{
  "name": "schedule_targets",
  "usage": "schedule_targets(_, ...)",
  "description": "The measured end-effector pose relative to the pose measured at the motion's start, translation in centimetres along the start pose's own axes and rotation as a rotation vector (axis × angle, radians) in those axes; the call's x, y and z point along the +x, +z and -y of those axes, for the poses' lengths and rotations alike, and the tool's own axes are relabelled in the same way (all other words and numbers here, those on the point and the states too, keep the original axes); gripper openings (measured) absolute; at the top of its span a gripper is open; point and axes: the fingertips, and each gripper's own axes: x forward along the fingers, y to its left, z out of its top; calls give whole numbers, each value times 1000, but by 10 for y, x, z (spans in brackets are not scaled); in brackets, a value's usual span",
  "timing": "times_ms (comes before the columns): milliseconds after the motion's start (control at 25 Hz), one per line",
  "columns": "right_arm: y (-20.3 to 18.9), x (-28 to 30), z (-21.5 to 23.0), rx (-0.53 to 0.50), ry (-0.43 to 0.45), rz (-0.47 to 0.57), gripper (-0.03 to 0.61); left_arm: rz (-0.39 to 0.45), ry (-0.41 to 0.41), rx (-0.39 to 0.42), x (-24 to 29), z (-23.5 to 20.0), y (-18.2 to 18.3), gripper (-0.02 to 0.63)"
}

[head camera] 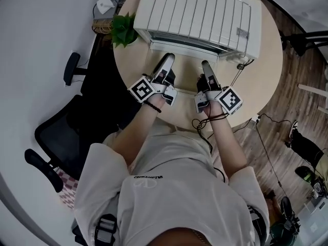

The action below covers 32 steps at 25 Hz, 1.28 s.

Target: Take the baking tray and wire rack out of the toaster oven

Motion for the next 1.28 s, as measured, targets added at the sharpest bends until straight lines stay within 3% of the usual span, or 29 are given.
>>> schedule_targets(200, 6, 42, 42, 95, -41, 44, 132, 38, 47, -36, 28, -56, 4, 192)
schedule_targets(480, 19, 78, 78, 120, -47, 121, 132, 57, 70, -91, 58, -101, 7, 192)
schedule_targets(840, 38, 102, 94, 201, -30, 207, 132, 66, 59, -112, 82, -115, 10, 192)
schedule_targets(1120, 50, 108, 101, 195, -30, 243, 130, 88, 46, -133, 94, -117, 16, 192)
schedule_targets(1280, 52, 110, 107, 190, -51, 254, 88, 100, 52, -150, 101, -121, 16, 188)
